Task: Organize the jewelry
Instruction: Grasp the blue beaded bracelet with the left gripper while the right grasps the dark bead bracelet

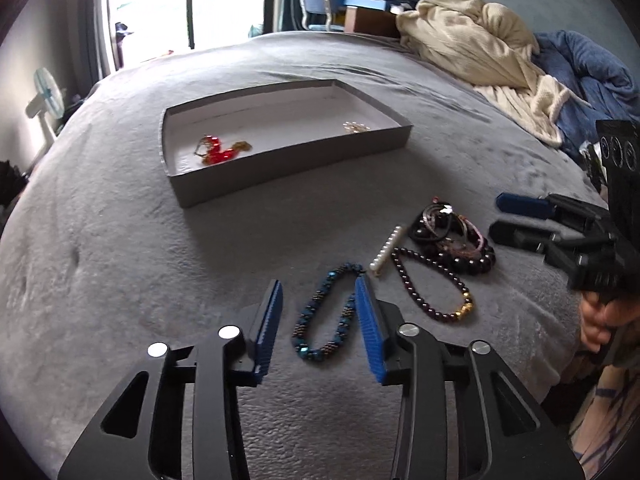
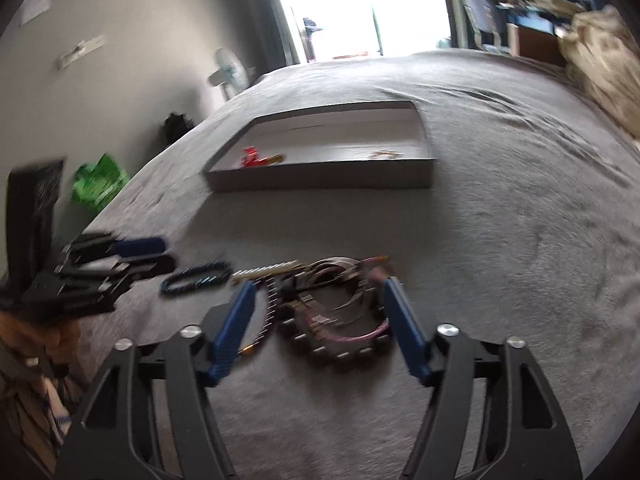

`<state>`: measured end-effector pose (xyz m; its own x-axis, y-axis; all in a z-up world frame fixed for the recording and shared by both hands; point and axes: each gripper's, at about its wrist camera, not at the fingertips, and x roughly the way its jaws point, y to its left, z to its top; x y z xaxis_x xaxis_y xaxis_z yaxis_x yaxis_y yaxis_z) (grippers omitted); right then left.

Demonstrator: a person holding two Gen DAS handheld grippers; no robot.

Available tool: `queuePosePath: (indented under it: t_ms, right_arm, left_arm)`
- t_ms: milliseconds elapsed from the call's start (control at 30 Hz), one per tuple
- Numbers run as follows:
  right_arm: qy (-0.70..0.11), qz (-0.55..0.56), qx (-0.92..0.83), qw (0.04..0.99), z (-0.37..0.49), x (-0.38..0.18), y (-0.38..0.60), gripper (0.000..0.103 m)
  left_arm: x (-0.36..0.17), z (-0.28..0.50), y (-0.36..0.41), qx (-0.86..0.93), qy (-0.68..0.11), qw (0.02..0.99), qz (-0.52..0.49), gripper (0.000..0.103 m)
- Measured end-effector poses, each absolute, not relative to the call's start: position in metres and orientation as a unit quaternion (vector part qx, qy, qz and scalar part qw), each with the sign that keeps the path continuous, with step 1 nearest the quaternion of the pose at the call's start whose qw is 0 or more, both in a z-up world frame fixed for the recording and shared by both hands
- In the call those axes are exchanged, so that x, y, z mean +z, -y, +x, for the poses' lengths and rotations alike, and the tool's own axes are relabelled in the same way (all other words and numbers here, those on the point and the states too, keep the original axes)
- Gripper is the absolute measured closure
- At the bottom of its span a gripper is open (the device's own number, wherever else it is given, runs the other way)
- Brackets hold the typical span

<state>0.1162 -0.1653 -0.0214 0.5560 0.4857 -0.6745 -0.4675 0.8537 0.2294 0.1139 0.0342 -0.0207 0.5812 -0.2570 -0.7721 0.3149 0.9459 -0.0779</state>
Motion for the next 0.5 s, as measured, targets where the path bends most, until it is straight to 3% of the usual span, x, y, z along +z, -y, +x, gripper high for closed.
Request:
queuePosePath:
  t_ms: [133, 500]
  right_arm:
    - [-0.404, 0.001, 0.295, 0.866, 0.107, -0.031, 0.147, 0.061]
    - [-0.439, 0.018, 0.303, 0.846, 0.104, -0.045, 0.143, 0.067]
  left_arm:
    - [-0.026, 0.116, -0.034, -0.16, -0.434, 0.886, 0.035, 0.07]
    - [-0.048, 0.131, -0.045, -0.135, -0.477, 0.868, 0.011, 0.07]
